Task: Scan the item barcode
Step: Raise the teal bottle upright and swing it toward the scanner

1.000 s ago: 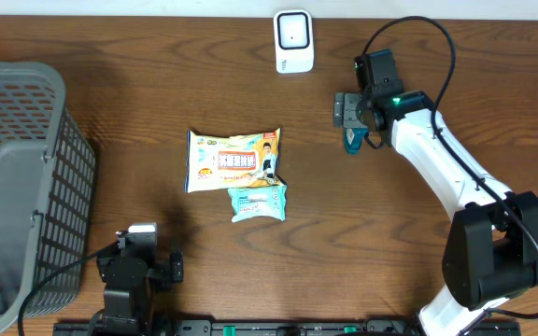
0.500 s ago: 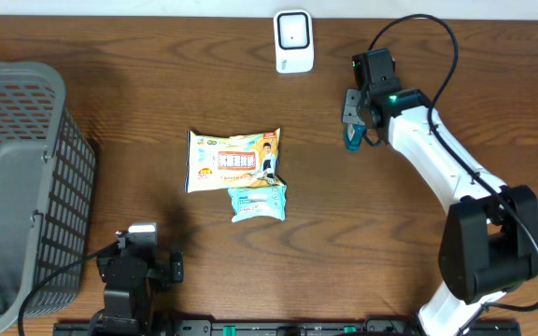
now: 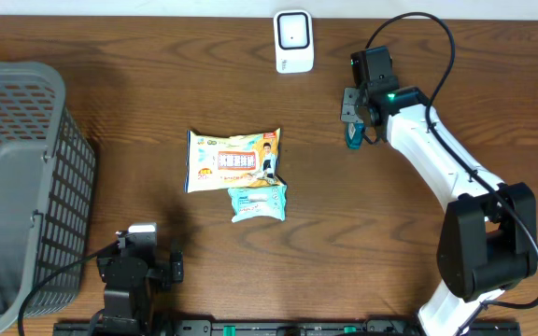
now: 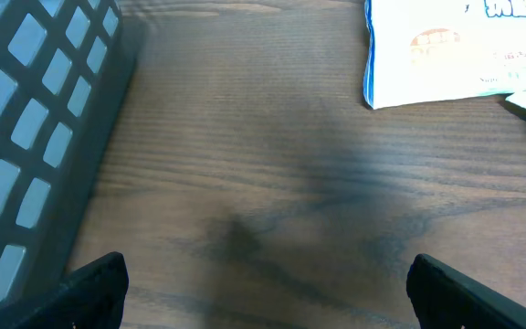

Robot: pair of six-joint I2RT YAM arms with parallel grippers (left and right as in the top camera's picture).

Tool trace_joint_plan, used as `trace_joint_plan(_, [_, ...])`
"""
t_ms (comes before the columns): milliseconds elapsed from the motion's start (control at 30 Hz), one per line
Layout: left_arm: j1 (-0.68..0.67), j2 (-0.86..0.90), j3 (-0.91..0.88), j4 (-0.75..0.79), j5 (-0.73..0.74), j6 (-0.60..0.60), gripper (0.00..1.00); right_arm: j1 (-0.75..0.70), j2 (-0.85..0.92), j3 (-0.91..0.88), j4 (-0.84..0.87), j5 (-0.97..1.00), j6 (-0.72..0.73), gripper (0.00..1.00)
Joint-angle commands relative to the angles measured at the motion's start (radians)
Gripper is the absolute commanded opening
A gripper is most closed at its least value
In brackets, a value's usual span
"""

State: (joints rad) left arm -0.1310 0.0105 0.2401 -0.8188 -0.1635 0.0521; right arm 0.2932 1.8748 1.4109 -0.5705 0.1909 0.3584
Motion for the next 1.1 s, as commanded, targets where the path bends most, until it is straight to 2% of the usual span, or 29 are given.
trace_joint_plan(0, [0.003, -0.005, -0.004, -0.011, -0.006, 0.006, 0.98, 0.001, 0.017, -0.001, -0.024, -0.157, -0.130, 0.17])
trace_joint_plan(200, [0.003, -0.005, -0.004, -0.011, -0.006, 0.006, 0.98, -0.006, -0.084, 0.001, -0.052, -0.304, -0.339, 0.15])
trace_joint_plan(400, [0.003, -0.005, -0.004, -0.011, -0.006, 0.006, 0.98, -0.006, -0.203, 0.001, -0.094, -0.505, -0.360, 0.13])
trace_joint_plan(500, [0.003, -0.005, -0.004, -0.011, -0.006, 0.006, 0.98, -0.007, -0.254, 0.001, -0.128, -0.689, -0.355, 0.13])
trace_joint_plan(533, [0.003, -0.005, -0.004, -0.011, -0.006, 0.006, 0.98, -0.009, -0.280, 0.001, -0.159, -0.846, -0.355, 0.15])
trace_joint_plan(667, [0.003, -0.005, -0.004, -0.011, -0.006, 0.006, 0.98, -0.025, -0.304, 0.001, -0.238, -1.161, -0.357, 0.12])
trace_joint_plan(767, [0.003, -0.005, -0.004, -0.011, -0.006, 0.006, 0.98, -0.040, -0.304, 0.001, -0.270, -1.295, -0.378, 0.12])
trace_joint_plan(867, [0.003, -0.005, -0.004, -0.011, -0.006, 0.006, 0.98, -0.050, -0.304, 0.001, -0.275, -1.307, -0.401, 0.14])
trace_joint_plan(933, [0.003, -0.005, -0.004, -0.011, -0.006, 0.006, 0.98, -0.054, -0.304, 0.001, -0.275, -1.246, -0.448, 0.14])
trace_joint_plan(1067, [0.003, -0.005, -0.004, -0.011, -0.006, 0.006, 0.98, -0.044, -0.304, 0.001, -0.276, -0.793, -0.414, 0.10])
